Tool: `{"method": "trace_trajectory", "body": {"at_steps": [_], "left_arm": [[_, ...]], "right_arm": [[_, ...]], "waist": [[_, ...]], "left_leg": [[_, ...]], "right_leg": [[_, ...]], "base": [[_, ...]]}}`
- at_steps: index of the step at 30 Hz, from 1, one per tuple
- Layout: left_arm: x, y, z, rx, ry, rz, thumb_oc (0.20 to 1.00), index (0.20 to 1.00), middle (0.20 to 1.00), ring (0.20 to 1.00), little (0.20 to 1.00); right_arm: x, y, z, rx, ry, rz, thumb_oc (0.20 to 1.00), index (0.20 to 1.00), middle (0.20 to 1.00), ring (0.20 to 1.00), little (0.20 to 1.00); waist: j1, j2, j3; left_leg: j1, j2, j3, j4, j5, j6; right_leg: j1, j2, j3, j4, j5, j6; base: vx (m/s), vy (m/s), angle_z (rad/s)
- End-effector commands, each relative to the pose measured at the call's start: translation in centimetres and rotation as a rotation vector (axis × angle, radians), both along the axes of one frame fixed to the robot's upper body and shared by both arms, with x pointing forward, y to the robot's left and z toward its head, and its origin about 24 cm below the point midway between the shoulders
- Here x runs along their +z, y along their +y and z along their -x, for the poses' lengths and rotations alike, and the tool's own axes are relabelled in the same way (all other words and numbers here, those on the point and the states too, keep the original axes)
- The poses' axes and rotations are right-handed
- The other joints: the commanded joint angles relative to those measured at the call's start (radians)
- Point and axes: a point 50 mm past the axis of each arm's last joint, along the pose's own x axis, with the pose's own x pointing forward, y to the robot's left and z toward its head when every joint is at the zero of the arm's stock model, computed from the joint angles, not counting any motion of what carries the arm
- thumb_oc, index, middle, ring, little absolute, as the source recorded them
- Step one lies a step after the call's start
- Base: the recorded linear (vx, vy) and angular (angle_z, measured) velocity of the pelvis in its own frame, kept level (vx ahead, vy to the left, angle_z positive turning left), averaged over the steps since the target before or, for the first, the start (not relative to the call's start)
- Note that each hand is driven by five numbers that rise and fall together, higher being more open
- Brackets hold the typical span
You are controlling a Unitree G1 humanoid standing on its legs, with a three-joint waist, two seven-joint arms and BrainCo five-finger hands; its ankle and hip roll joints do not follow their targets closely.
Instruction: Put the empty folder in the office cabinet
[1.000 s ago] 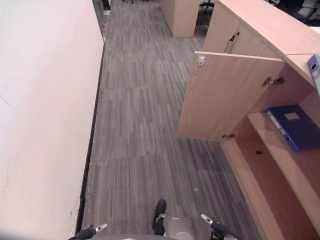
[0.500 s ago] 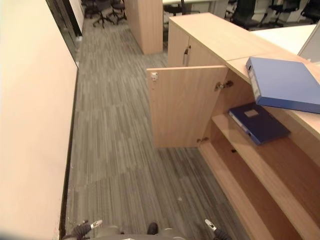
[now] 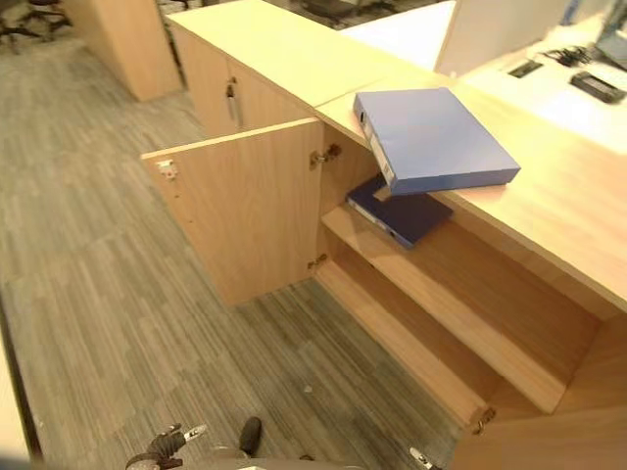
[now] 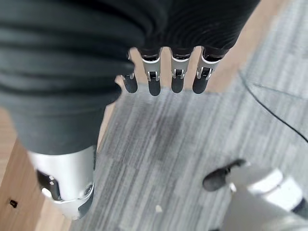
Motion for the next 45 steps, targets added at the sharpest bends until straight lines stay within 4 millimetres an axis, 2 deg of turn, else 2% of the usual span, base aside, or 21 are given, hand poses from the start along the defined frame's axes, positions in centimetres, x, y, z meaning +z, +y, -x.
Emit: {"method": "trace_trajectory", "body": {"at_steps": [1, 5, 7, 8, 9, 10, 11, 12, 15, 16, 19, 23, 27, 29, 31, 32, 33, 36, 40, 42, 45], "left_arm": [[0.2, 0.4, -0.2, -0.048, -0.004, -0.036, 1.0, 1.0, 1.0, 1.0, 1.0], [1.0, 0.3, -2.2, -0.138, -0.073, -0.054, 1.0, 1.0, 1.0, 1.0, 1.0], [1.5, 0.3, -3.2, -0.175, -0.113, -0.06, 1.0, 1.0, 1.0, 1.0, 1.0], [1.5, 0.3, -3.2, -0.175, -0.112, -0.06, 1.0, 1.0, 1.0, 1.0, 1.0], [2.0, 0.2, -4.1, -0.22, -0.14, -0.059, 1.0, 1.0, 1.0, 1.0, 1.0], [2.0, 0.2, -4.1, -0.22, -0.139, -0.059, 1.0, 1.0, 1.0, 1.0, 1.0], [2.1, 0.1, -4.4, -0.249, -0.147, -0.056, 1.0, 1.0, 1.0, 1.0, 1.0], [2.2, 0.0, -4.5, -0.261, -0.146, -0.054, 1.0, 1.0, 1.0, 1.0, 1.0], [2.2, -0.3, -4.5, -0.288, -0.138, -0.046, 1.0, 1.0, 1.0, 1.0, 1.0], [2.2, -0.2, -4.5, -0.288, -0.137, -0.046, 1.0, 1.0, 1.0, 1.0, 1.0], [2.7, -0.9, -5.5, -0.33, -0.173, -0.024, 1.0, 1.0, 1.0, 1.0, 1.0], [2.4, -1.6, -5.5, -0.373, -0.161, -0.013, 1.0, 1.0, 1.0, 1.0, 1.0], [2.6, -2.6, -5.8, -0.425, -0.173, 0.006, 1.0, 1.0, 1.0, 1.0, 1.0], [2.8, -2.7, -6.0, -0.408, -0.195, 0.023, 1.0, 1.0, 1.0, 1.0, 1.0], [3.1, -2.7, -6.2, -0.38, -0.224, 0.039, 1.0, 1.0, 1.0, 1.0, 1.0], [3.4, -2.6, -6.4, -0.362, -0.245, 0.042, 1.0, 1.0, 1.0, 1.0, 1.0], [3.6, -2.6, -6.6, -0.336, -0.265, 0.047, 1.0, 1.0, 1.0, 1.0, 1.0], [3.6, -2.6, -6.2, -0.323, -0.268, 0.058, 1.0, 1.0, 1.0, 1.0, 1.0], [3.8, -2.2, -6.2, -0.298, -0.278, 0.057, 1.0, 1.0, 1.0, 1.0, 1.0], [3.9, -2.1, -6.3, -0.282, -0.289, 0.056, 1.0, 1.0, 1.0, 1.0, 1.0], [3.7, -2.0, -5.8, -0.243, -0.288, 0.065, 1.0, 1.0, 1.0, 1.0, 1.0]], "right_arm": [[0.2, 0.0, -1.0, 0.015, -0.035, 0.002, 1.0, 1.0, 1.0, 1.0, 1.0], [0.5, 0.0, -3.0, 0.049, -0.087, 0.007, 1.0, 1.0, 1.0, 1.0, 1.0], [0.8, 0.2, -4.4, 0.081, -0.118, 0.013, 1.0, 1.0, 1.0, 1.0, 1.0], [0.8, 0.2, -4.4, 0.081, -0.118, 0.013, 1.0, 1.0, 1.0, 1.0, 1.0], [1.0, 0.5, -5.9, 0.119, -0.15, 0.013, 1.0, 1.0, 1.0, 1.0, 1.0], [1.0, 0.5, -5.9, 0.118, -0.15, 0.013, 1.0, 1.0, 1.0, 1.0, 1.0], [1.1, 0.9, -6.6, 0.158, -0.159, 0.01, 1.0, 1.0, 1.0, 1.0, 1.0], [1.2, 1.1, -6.9, 0.174, -0.161, 0.008, 1.0, 1.0, 1.0, 1.0, 1.0], [1.2, 1.6, -7.4, 0.207, -0.164, 0.003, 1.0, 1.0, 1.0, 1.0, 1.0], [1.2, 1.6, -7.4, 0.207, -0.163, 0.002, 1.0, 1.0, 1.0, 1.0, 1.0], [1.2, 2.0, -7.7, 0.223, -0.17, -0.008, 1.0, 1.0, 1.0, 1.0, 1.0], [0.9, 2.0, -6.9, 0.201, -0.15, -0.009, 1.0, 1.0, 1.0, 1.0, 1.0], [0.6, 1.7, -5.6, 0.191, -0.114, -0.002, 1.0, 1.0, 1.0, 1.0, 1.0], [0.4, 1.5, -4.6, 0.208, -0.075, 0.006, 1.0, 1.0, 1.0, 1.0, 1.0], [0.4, 1.4, -4.4, 0.226, -0.064, 0.013, 1.0, 1.0, 1.0, 1.0, 1.0], [0.5, 1.2, -4.6, 0.234, -0.068, 0.021, 1.0, 1.0, 1.0, 1.0, 1.0], [0.7, 0.9, -4.9, 0.239, -0.066, 0.037, 1.0, 1.0, 1.0, 1.0, 1.0], [0.7, 0.6, -4.9, 0.251, -0.062, 0.047, 1.0, 1.0, 1.0, 1.0, 1.0], [0.9, 0.4, -5.2, 0.279, -0.073, 0.064, 1.0, 1.0, 1.0, 1.0, 1.0], [1.0, 0.3, -5.3, 0.286, -0.071, 0.074, 1.0, 1.0, 1.0, 1.0, 1.0], [1.0, 0.0, -5.1, 0.285, -0.061, 0.082, 1.0, 1.0, 1.0, 1.0, 1.0]], "waist": [[0.026, -0.029, -0.003], [0.023, -0.015, 0.003], [0.049, -0.009, 0.009], [0.049, -0.008, 0.009], [0.073, 0.0, 0.004], [0.071, 0.0, 0.005], [0.081, 0.003, -0.001], [0.082, -0.003, 0.005], [0.081, -0.013, 0.008], [0.083, -0.011, 0.008], [0.067, -0.021, 0.016], [0.055, -0.031, -0.001], [0.032, -0.03, -0.019], [0.026, -0.034, -0.022], [0.036, -0.043, -0.007], [0.048, -0.043, 0.009], [0.066, -0.043, 0.031], [0.088, -0.054, 0.041], [0.113, -0.042, 0.054], [0.121, -0.036, 0.065], [0.126, -0.016, 0.065]], "left_leg": [[-0.072, -0.045, 0.051, 0.039, -0.109, 0.009], [-0.061, -0.058, 0.147, 0.04, -0.142, 0.029], [-0.047, -0.043, 0.207, 0.039, -0.156, 0.023], [-0.046, -0.043, 0.207, 0.039, -0.157, 0.023], [-0.026, -0.026, 0.272, 0.036, -0.169, 0.013], [-0.026, -0.027, 0.269, 0.035, -0.169, 0.013], [0.016, -0.013, 0.324, 0.027, -0.198, 0.004], [0.02, -0.011, 0.369, 0.034, -0.191, 0.009], [0.075, -0.005, 0.434, 0.03, -0.231, 0.009], [0.08, -0.002, 0.434, 0.028, -0.236, 0.008], [0.126, -0.004, 0.478, 0.023, -0.255, 0.011], [0.161, -0.014, 0.483, 0.012, -0.276, 0.013], [0.179, 0.022, 0.497, 0.069, -0.319, -0.002], [0.158, 0.073, 0.527, 0.232, -0.362, -0.027], [0.098, 0.123, 0.522, 0.437, -0.341, -0.042], [0.054, 0.137, 0.503, 0.526, -0.3, -0.053], [-0.049, 0.158, 0.448, 0.616, -0.278, -0.058], [-0.099, 0.154, 0.414, 0.502, -0.308, -0.042], [-0.144, 0.185, 0.327, 0.278, -0.148, -0.099], [-0.151, 0.212, 0.298, 0.227, -0.083, -0.106], [-0.118, 0.255, 0.252, 0.177, -0.057, -0.123]], "right_leg": [[-0.065, -0.115, 0.031, -0.07, 0.087, 0.112], [-0.129, -0.162, 0.02, -0.023, 0.107, 0.156], [-0.158, -0.209, -0.101, 0.009, 0.123, 0.163], [-0.157, -0.209, -0.102, 0.01, 0.122, 0.163], [-0.166, -0.264, -0.314, 0.036, 0.127, 0.156], [-0.165, -0.265, -0.316, 0.035, 0.127, 0.157], [-0.163, -0.29, -0.455, 0.042, 0.123, 0.164], [-0.173, -0.301, -0.523, 0.043, 0.143, 0.154], [-0.191, -0.295, -0.645, 0.043, 0.158, 0.164], [-0.188, -0.291, -0.643, 0.043, 0.155, 0.167], [-0.223, -0.29, -0.739, 0.032, 0.182, 0.178], [-0.198, -0.262, -0.713, -0.01, 0.183, 0.162], [-0.178, -0.222, -0.688, -0.027, 0.163, 0.141], [-0.147, -0.198, -0.678, -0.031, 0.134, 0.119], [-0.119, -0.177, -0.654, -0.033, 0.109, 0.091], [-0.103, -0.167, -0.643, -0.036, 0.094, 0.078], [-0.086, -0.16, -0.635, -0.04, 0.069, 0.058], [-0.059, -0.176, -0.61, -0.06, 0.071, 0.079], [-0.034, -0.174, -0.559, -0.079, 0.068, 0.095], [-0.038, -0.187, -0.556, -0.073, 0.077, 0.093], [-0.02, -0.204, -0.54, -0.069, 0.077, 0.109]], "base": [[0.02, 0.144, -0.7], [0.0, 0.204, -0.64], [-0.01, 0.066, -1.2], [0.0, 0.09, -1.98], [0.0, 0.078, -1.66], [0.09, 0.135, -0.97], [0.03, 0.089, -0.62], [0.11, 0.102, -0.84], [0.06, 0.04, -1.02], [0.08, 0.005, -0.9], [0.13, -0.021, -0.55], [0.18, -0.071, -0.2], [0.19, -0.138, -0.11], [0.25, -0.224, -0.09], [0.16, -0.204, -0.45], [0.1, -0.21, -0.71], [0.08, -0.111, -0.67], [0.11, 0.049, -0.45], [0.1, 0.126, -0.35], [0.01, 0.154, -0.25], [0.09, 0.215, -0.23]]}}
